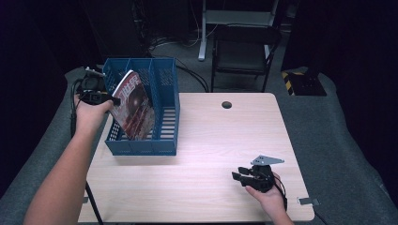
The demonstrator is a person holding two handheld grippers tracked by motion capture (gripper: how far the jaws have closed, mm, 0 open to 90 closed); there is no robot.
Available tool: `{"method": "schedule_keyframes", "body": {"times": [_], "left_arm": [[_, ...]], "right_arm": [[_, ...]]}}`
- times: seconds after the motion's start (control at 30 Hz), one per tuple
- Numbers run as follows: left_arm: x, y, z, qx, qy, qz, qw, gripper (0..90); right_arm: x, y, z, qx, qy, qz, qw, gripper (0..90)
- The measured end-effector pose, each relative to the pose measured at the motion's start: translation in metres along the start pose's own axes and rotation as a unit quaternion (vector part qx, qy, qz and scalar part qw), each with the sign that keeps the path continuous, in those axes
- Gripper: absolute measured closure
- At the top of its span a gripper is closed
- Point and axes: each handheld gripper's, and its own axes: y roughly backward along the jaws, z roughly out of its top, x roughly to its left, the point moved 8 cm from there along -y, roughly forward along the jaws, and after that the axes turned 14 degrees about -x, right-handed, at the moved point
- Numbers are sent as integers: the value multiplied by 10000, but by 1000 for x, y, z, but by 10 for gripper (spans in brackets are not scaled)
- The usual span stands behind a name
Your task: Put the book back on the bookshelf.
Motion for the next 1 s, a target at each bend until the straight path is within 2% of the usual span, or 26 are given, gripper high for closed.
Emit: {"method": "schedule_keyframes", "body": {"times": [0.4,0.57,0.67,0.9,1.0], "left_arm": [[-1,6,-2,-44,-23,-35,10000,795],[-1,6,-1,-39,-106,-41,9999,820],[-1,6,-1,-38,-37,-91,9999,831],[-3,4,1,-101,6,-18,9999,841],[-5,2,4,-106,-55,-19,9999,843]], "right_arm": [[-1,-1,0,11,48,18,10000,592],[-1,-1,0,9,46,15,10000,592],[-1,-1,0,11,46,13,10000,592],[-1,-1,0,14,42,13,10000,592],[-1,-1,0,6,49,4,10000,592]]}}
